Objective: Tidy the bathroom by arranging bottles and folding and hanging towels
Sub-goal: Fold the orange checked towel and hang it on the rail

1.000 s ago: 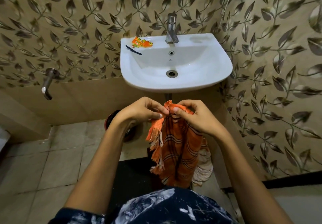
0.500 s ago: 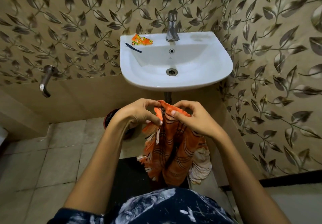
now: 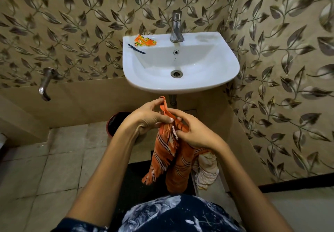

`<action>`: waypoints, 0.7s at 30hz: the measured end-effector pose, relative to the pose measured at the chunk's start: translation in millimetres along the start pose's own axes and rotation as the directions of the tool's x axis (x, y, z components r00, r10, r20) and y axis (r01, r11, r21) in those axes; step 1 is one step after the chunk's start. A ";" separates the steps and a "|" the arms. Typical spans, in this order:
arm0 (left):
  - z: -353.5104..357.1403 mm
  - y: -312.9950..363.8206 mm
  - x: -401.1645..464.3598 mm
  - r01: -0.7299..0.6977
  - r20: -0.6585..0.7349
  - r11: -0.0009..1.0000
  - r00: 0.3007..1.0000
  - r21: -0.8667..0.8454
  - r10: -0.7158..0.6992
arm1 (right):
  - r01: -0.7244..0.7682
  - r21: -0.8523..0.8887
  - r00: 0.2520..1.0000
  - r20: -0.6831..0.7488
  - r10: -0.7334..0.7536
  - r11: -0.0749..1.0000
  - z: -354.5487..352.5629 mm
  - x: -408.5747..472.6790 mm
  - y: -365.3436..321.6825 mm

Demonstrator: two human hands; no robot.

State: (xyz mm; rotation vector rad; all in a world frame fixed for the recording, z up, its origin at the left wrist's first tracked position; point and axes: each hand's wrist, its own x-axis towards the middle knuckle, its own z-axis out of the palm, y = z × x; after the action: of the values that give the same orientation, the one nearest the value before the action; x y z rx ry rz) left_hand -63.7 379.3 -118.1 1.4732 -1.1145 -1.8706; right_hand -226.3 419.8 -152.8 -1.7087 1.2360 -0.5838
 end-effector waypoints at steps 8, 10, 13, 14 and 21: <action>-2.3 -1.8 -0.5 -0.061 -0.058 0.991 0.996 0.122 0.068 | -0.032 0.047 0.993 -0.116 0.037 0.998 0.5 4.3 8.2; -1.5 -2.2 -0.1 -0.057 -0.080 0.984 0.994 0.171 0.072 | -0.025 0.075 0.990 -0.138 0.036 0.997 1.6 5.2 9.3; 0.4 -3.5 -0.3 -0.051 -0.092 0.962 0.993 0.266 0.079 | -0.008 0.123 0.986 -0.162 0.028 0.992 -0.1 5.8 10.3; 0.9 -3.9 -0.3 -0.051 -0.089 0.956 0.993 0.288 0.080 | 0.000 0.138 0.986 -0.168 0.023 0.990 -1.1 5.5 10.2; 10.6 -3.6 0.7 0.084 -0.203 0.961 0.979 0.263 -0.030 | 0.046 0.157 0.981 -0.191 -0.016 0.987 1.8 9.0 10.9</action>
State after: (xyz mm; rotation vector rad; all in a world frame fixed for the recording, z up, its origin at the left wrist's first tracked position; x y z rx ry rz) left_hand -73.7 383.6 -120.7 1.8168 -1.2803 -1.6131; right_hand -226.7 411.5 -164.4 -1.5673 1.2594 -0.8588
